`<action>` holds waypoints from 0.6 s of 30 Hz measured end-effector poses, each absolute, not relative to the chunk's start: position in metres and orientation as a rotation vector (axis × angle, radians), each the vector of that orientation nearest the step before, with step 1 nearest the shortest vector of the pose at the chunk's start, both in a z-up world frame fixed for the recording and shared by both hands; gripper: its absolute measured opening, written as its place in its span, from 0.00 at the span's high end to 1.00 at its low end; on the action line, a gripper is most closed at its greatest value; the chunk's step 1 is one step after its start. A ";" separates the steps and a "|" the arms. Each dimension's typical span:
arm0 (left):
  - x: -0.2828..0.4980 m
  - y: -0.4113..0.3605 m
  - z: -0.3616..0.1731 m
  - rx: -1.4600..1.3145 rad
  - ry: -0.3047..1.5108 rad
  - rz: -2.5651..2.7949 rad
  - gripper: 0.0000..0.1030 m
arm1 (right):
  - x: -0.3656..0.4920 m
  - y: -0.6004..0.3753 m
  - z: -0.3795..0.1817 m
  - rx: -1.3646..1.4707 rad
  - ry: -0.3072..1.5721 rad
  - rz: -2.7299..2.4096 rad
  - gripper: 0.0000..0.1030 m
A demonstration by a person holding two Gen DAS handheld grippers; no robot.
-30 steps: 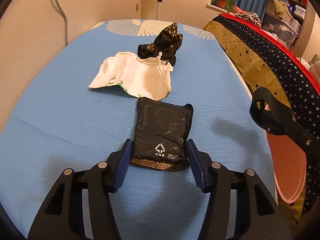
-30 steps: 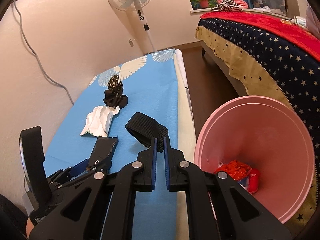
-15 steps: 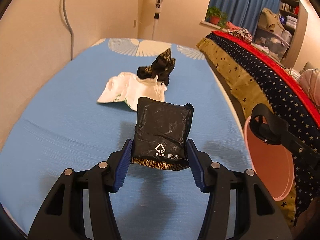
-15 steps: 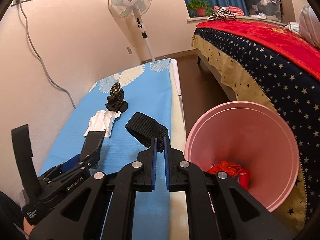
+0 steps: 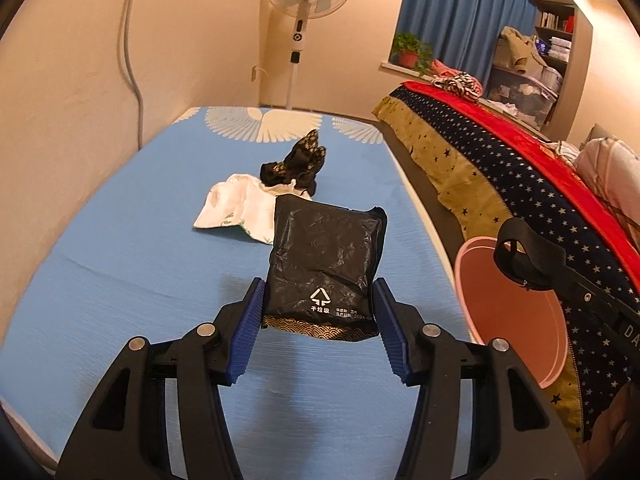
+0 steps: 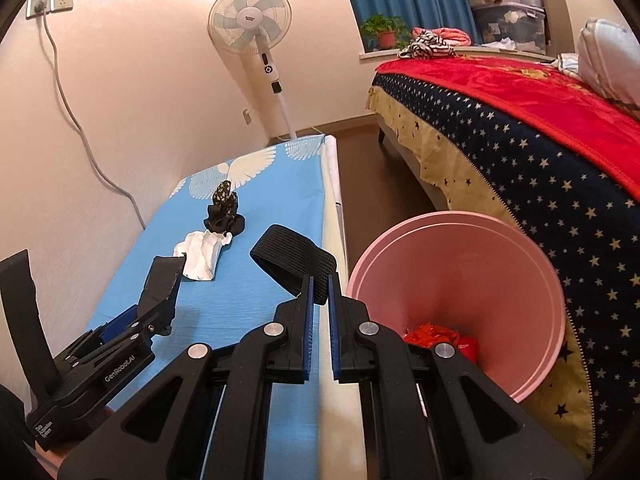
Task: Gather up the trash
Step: 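Carry the black pouch and black strap over the pink wastebasket with both tools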
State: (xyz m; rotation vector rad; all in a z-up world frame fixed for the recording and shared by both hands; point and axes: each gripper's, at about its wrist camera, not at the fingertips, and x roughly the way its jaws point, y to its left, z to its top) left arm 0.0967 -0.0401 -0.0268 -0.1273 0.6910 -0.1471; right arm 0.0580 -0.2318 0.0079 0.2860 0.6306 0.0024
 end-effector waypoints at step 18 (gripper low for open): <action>0.086 -0.059 -0.014 -0.128 0.644 -0.229 0.48 | 0.036 -0.257 0.023 0.301 0.577 -0.088 0.93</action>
